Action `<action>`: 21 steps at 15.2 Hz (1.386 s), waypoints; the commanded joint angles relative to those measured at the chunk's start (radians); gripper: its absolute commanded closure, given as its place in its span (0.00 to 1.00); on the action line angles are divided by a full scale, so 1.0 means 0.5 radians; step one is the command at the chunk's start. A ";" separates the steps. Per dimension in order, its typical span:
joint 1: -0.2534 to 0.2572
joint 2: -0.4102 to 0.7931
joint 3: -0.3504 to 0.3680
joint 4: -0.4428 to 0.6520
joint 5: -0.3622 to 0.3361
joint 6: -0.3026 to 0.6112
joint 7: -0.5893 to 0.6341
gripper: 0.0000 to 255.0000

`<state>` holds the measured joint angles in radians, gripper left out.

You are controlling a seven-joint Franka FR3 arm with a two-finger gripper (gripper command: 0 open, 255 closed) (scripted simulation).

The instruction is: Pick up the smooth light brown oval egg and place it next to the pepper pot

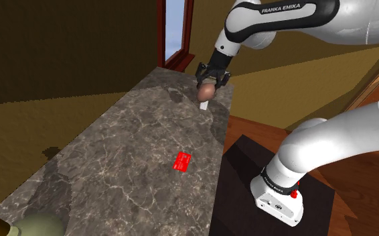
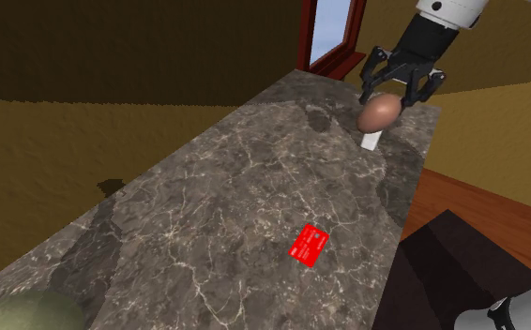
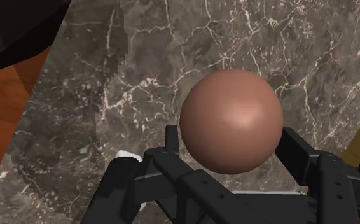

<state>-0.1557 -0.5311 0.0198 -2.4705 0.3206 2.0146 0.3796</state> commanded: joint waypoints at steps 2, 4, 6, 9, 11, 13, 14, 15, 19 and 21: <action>-0.071 -0.013 -0.130 0.000 -0.064 -0.058 -0.153 1.00; -0.116 -0.009 -0.211 0.012 -0.106 -0.093 -0.248 1.00; -0.161 0.005 -0.291 0.033 -0.147 -0.126 -0.343 1.00; -0.223 0.045 -0.413 0.084 -0.206 -0.173 -0.486 1.00; -0.261 0.084 -0.493 0.129 -0.241 -0.203 -0.582 1.00; -0.297 0.135 -0.576 0.186 -0.272 -0.234 -0.683 1.00; -0.296 0.140 -0.578 0.163 -0.270 -0.207 -0.690 1.00; -0.296 0.146 -0.580 0.141 -0.268 -0.180 -0.698 1.00; -0.294 0.175 -0.589 0.058 -0.256 -0.072 -0.731 1.00; -0.291 0.193 -0.594 0.018 -0.249 -0.017 -0.748 1.00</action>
<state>-0.3017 -0.4401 -0.2751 -2.4542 0.1945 1.9934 0.0107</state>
